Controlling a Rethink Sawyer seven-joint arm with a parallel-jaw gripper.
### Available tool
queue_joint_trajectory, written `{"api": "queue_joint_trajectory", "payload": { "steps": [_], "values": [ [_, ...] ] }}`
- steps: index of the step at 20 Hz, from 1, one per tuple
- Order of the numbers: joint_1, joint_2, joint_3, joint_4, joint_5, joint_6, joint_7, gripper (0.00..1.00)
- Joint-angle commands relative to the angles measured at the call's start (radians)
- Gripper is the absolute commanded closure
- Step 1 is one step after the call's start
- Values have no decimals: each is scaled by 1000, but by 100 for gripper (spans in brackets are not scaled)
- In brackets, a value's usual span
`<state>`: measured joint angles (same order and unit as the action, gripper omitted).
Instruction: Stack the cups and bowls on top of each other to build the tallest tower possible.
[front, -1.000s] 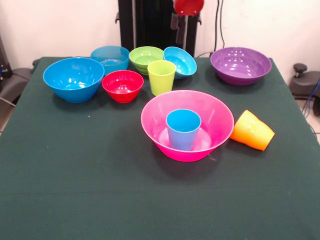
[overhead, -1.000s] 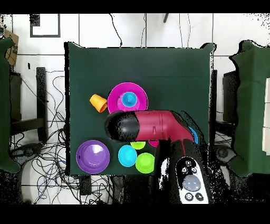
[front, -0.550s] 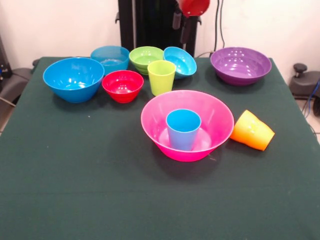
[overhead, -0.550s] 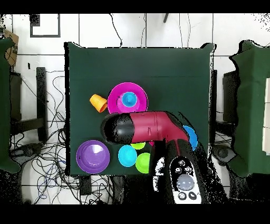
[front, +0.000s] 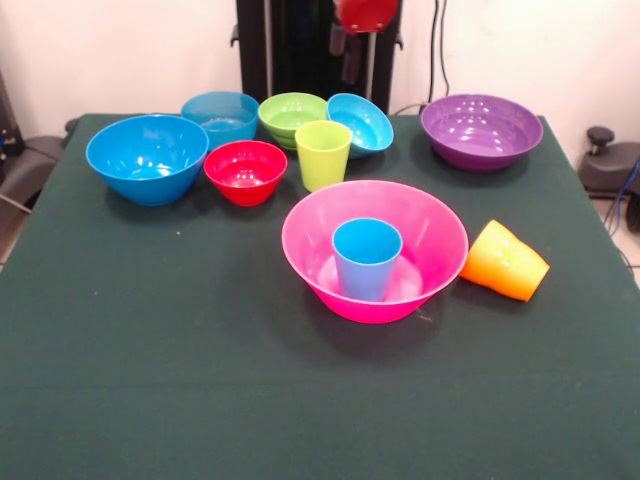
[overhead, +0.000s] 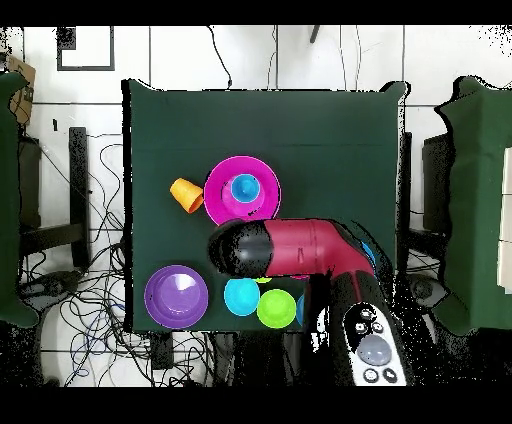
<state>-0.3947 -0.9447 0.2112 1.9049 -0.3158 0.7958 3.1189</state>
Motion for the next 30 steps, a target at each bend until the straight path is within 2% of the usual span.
{"api": "queue_joint_trajectory", "payload": {
  "steps": [1, 9, 12, 17, 21, 23, 24, 30],
  "values": [
    [-56, 17, 69, 63, -101, -39, -297, 0],
    [-113, 7, 90, 79, -148, -51, -318, 0],
    [-99, 42, 88, 58, -186, -93, -273, 0],
    [-74, 53, 69, -12, -257, -157, -212, 0],
    [-75, 72, 95, -45, -220, -140, -201, 0],
    [-62, 95, 94, -60, -221, -168, -173, 0],
    [-30, 111, 73, -87, -248, -204, -125, 0],
    [-67, 174, 113, -156, -225, -188, -211, 0]
  ]
}}
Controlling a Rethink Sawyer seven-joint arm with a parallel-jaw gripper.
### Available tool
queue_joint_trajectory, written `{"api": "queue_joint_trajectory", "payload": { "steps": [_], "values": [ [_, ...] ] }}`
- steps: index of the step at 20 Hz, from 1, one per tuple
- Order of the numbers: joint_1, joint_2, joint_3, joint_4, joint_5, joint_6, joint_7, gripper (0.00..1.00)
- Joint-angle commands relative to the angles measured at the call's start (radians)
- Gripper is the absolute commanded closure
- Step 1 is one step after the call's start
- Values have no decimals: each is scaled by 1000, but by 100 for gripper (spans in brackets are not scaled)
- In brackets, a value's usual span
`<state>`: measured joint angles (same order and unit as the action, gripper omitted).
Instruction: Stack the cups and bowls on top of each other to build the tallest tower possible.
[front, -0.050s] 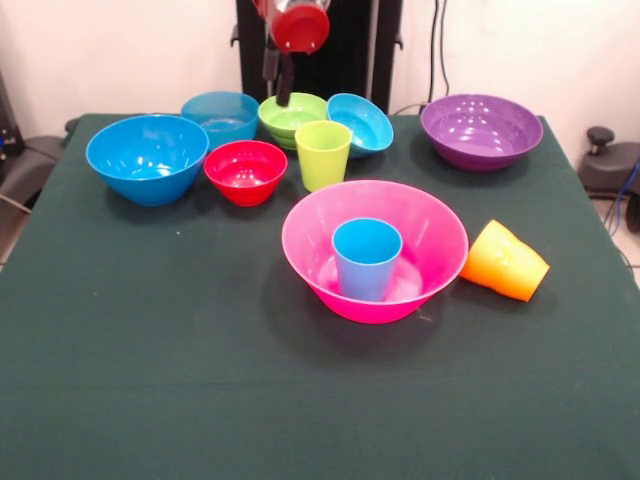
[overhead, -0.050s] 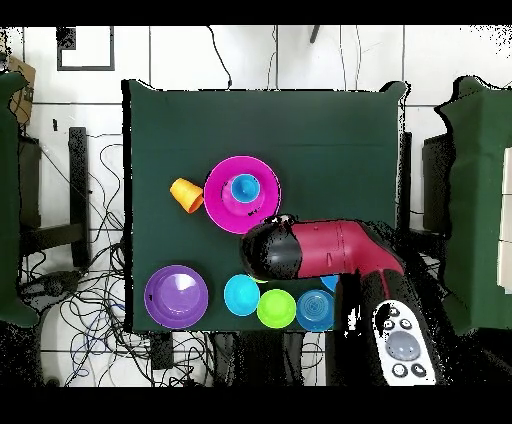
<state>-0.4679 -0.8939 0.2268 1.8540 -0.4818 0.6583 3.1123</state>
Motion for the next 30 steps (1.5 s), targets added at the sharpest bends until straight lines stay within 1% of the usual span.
{"api": "queue_joint_trajectory", "payload": {
  "steps": [1, 5, 6, 8, 9, 11, 13, 15, 17, 18, 20, 23, 24, 27, 29, 30],
  "values": [
    [-2, 128, 103, -118, -60, -40, -223, 0],
    [-33, 148, 133, -180, -65, 10, -295, 0],
    [-42, 150, 146, -196, -63, 37, -322, 0],
    [-46, 146, 152, -210, -66, 74, -340, 0],
    [-49, 142, 153, -208, -70, 76, -342, 0],
    [-68, 132, 170, -209, -67, 97, -380, 0],
    [-99, 122, 192, -200, -63, 103, -421, 0],
    [-129, 93, 215, -189, -49, 139, -464, 0],
    [-168, 38, 243, -155, -21, 164, -505, 0],
    [-193, -21, 258, -135, 11, 224, -551, 0],
    [-213, -81, 263, -115, 29, 276, -587, 0],
    [-225, -74, 266, -95, 20, 237, -574, 0],
    [-227, -83, 266, -80, 22, 232, -578, 0],
    [-235, -82, 267, -73, 22, 222, -595, 0],
    [-233, -70, 255, -65, 4, 189, -588, 0],
    [-226, -76, 239, -50, -9, 159, -567, 0]
  ]
}}
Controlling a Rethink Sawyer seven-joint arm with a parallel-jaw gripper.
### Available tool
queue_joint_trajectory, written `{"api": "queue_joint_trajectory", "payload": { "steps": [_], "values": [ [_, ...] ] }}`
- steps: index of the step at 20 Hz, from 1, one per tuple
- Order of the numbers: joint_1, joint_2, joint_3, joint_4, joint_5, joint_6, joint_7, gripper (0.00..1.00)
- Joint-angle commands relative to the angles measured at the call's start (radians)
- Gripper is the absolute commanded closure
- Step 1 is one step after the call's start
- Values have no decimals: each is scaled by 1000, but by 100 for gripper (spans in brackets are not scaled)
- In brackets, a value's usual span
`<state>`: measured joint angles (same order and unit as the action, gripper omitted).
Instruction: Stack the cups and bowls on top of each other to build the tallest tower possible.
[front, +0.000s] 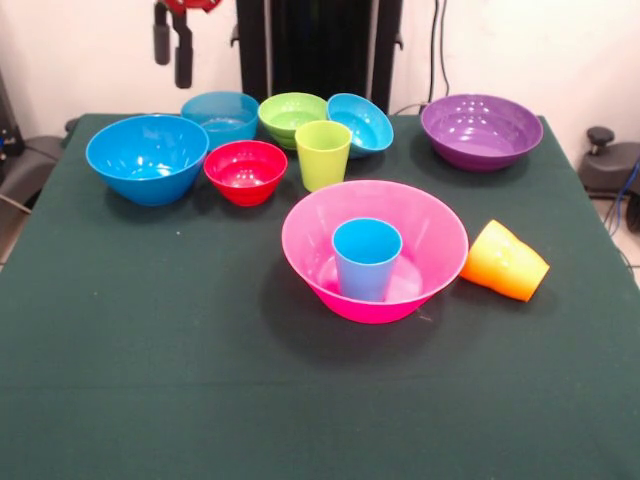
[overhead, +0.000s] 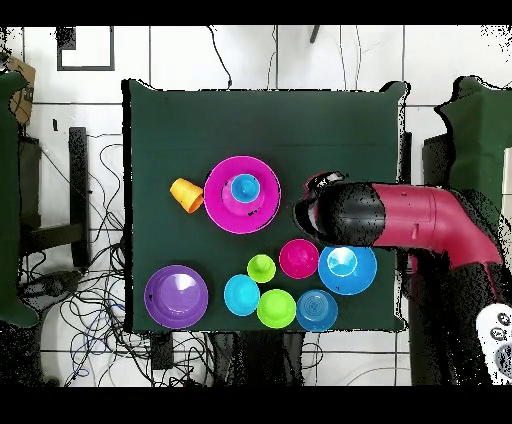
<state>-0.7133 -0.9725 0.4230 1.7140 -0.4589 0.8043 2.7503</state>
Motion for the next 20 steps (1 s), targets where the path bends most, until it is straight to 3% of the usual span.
{"api": "queue_joint_trajectory", "payload": {
  "steps": [1, 5, 12, 15, 20],
  "values": [
    [24, -3, 36, 102, -32, 2, -195, 0],
    [79, -7, -14, 169, -69, -102, -73, 0],
    [158, 86, -111, 225, -128, -278, 75, 0],
    [179, 133, -152, 200, -150, -349, 78, 0],
    [151, 173, -157, 190, -143, -398, -9, 0]
  ]
}}
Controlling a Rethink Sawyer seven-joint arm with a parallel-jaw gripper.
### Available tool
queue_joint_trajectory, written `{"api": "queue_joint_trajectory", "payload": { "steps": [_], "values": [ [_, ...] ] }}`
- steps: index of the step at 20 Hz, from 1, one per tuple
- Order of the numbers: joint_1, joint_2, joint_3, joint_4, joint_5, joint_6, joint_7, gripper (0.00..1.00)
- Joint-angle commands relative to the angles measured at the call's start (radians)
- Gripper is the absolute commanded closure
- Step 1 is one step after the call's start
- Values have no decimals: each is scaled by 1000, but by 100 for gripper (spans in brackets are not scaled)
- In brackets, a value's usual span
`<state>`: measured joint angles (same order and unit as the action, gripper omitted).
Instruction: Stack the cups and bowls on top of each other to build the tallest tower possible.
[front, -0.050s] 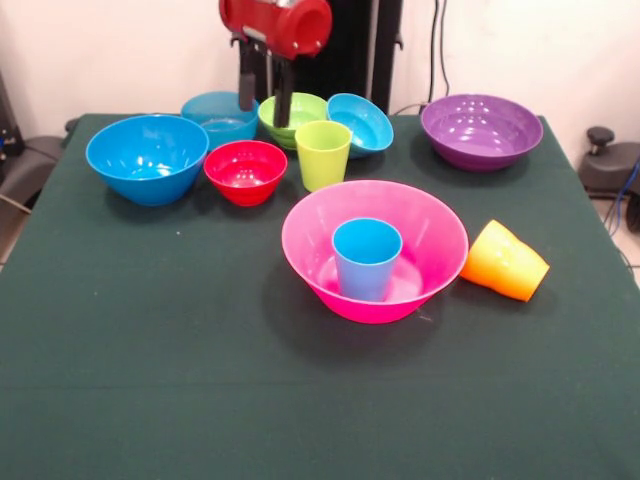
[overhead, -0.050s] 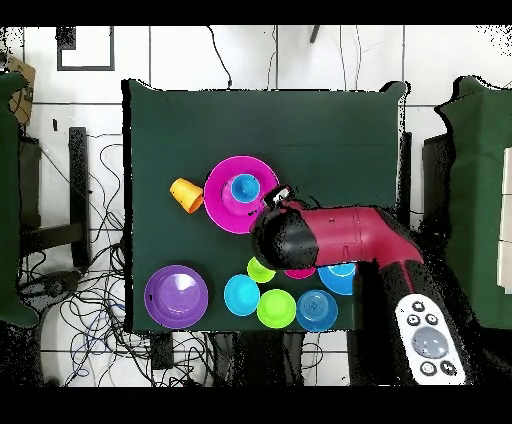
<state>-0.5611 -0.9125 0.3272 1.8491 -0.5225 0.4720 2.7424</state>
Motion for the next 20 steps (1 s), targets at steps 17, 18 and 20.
{"api": "queue_joint_trajectory", "payload": {
  "steps": [17, 18, 20],
  "values": [
    [-113, 156, -22, 82, -152, -92, -142, 0],
    [-122, 158, -17, 83, -157, -91, -149, 0],
    [-129, 154, -10, 92, -159, -85, -149, 0]
  ]
}}
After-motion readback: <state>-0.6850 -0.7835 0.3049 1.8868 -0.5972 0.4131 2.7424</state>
